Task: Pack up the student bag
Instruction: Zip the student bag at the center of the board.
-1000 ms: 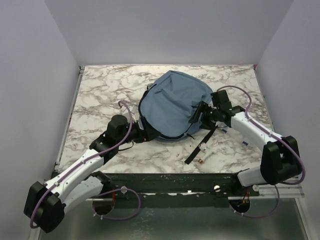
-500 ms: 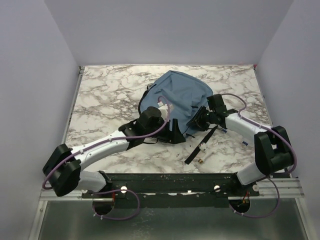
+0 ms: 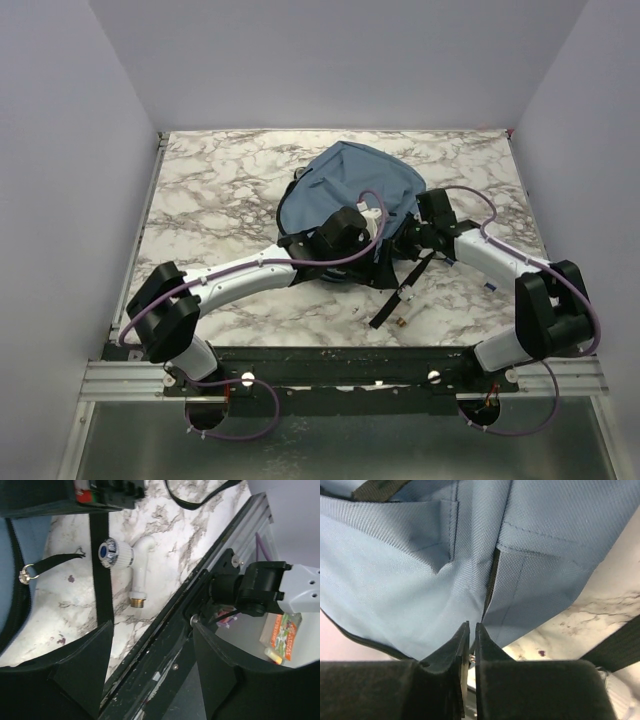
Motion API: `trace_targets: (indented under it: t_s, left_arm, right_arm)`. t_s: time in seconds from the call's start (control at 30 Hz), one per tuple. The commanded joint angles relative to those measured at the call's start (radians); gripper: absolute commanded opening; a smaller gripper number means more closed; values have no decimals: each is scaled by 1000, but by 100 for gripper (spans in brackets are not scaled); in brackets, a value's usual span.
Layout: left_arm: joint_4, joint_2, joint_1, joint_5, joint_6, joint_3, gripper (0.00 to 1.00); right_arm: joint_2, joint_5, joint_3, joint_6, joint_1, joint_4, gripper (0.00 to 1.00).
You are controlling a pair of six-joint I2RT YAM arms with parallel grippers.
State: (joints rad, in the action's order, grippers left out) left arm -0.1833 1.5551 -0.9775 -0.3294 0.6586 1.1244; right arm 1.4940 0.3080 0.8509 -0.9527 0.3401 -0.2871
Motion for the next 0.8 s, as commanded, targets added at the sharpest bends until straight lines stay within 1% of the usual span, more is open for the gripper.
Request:
trace_targets:
  t_s: [0.0,0.07,0.13,0.2,0.27,0.37,0.6,0.7,0.77]
  left_arm:
    - [-84,2,5,92,-61,44,67]
    - [-90,-20,12,110,-65,35,67]
    - [-91,-48,17,133,-64,20,67]
    - [-90,-68,23,138,-70,11,67]
    - [-90,-85,28,138,-73,1,67]
    - [-91,-100,31,135,-71,-12,67]
    - [-76,-138,35,113,-74,-54,67]
    - [-72,-153,40,96,-76,-67,67]
    - [-62,-158,41,81,-72,-76,67]
  right_arm:
    - [-37,-90,22,110,0,-94,25]
    - [-24,-111,54,165,0,-147,43]
    - [11,-128,93,203,0,-197,55]
    - [76,-123,150,249,0,-271,62]
    - [139,-139,186,250,1,-333,65]
    - [178,-146,178,243,8,-332,66]
    - [139,-192,147,189,28,-319,66]
    - [141,-172,137,165,32,-293,63]
    - [148,-144,122,131,33,-261,60]
